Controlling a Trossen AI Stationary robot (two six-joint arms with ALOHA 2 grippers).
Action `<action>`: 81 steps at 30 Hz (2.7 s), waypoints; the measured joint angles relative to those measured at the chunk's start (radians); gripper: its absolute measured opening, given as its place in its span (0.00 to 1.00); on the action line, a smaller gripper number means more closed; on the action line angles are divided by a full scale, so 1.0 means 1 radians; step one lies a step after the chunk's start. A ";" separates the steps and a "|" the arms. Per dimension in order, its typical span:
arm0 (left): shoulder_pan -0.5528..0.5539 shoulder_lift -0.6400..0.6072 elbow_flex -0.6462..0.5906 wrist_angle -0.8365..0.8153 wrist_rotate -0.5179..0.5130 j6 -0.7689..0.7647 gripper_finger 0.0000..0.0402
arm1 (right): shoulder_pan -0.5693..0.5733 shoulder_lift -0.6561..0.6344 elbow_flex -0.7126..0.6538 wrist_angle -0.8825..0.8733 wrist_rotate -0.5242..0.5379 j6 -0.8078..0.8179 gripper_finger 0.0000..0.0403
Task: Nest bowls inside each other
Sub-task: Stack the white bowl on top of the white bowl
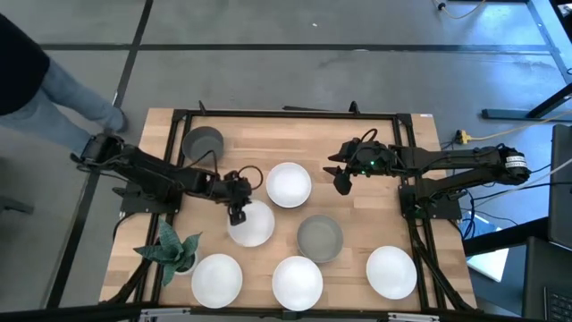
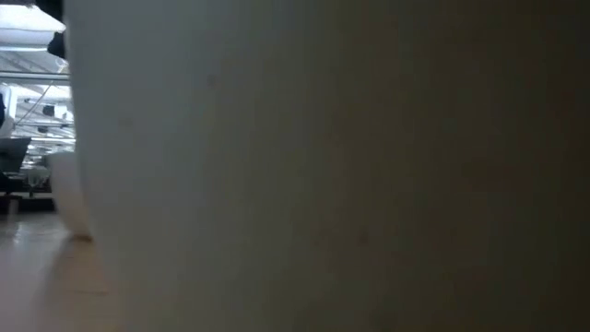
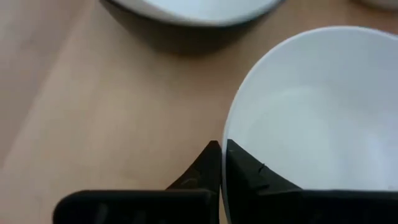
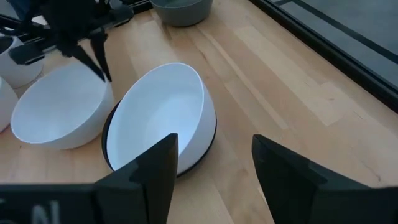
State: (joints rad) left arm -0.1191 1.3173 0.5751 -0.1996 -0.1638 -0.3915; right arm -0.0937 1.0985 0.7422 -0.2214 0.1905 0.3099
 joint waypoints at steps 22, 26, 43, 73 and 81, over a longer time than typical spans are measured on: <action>0.265 -0.019 0.301 0.053 0.015 0.225 0.00 | 0.000 0.000 0.000 -0.007 0.000 -0.026 0.51; 0.289 0.064 0.333 0.034 0.027 0.245 0.00 | 0.000 0.000 0.000 -0.034 0.001 -0.025 0.51; 0.330 0.296 0.336 0.115 0.035 0.244 0.00 | 0.000 0.000 0.000 -0.040 0.026 -0.024 0.51; 0.327 0.257 0.412 0.146 0.164 0.342 0.43 | 0.000 -0.075 0.000 -0.149 -0.016 -0.017 0.51; 0.264 0.211 0.411 0.100 0.194 0.352 0.42 | 0.030 -0.129 0.000 -0.349 -0.201 0.103 0.51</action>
State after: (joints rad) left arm 0.1445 1.5284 0.9863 -0.0997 0.0307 -0.0400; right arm -0.0641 0.9690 0.7425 -0.5703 -0.0105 0.4128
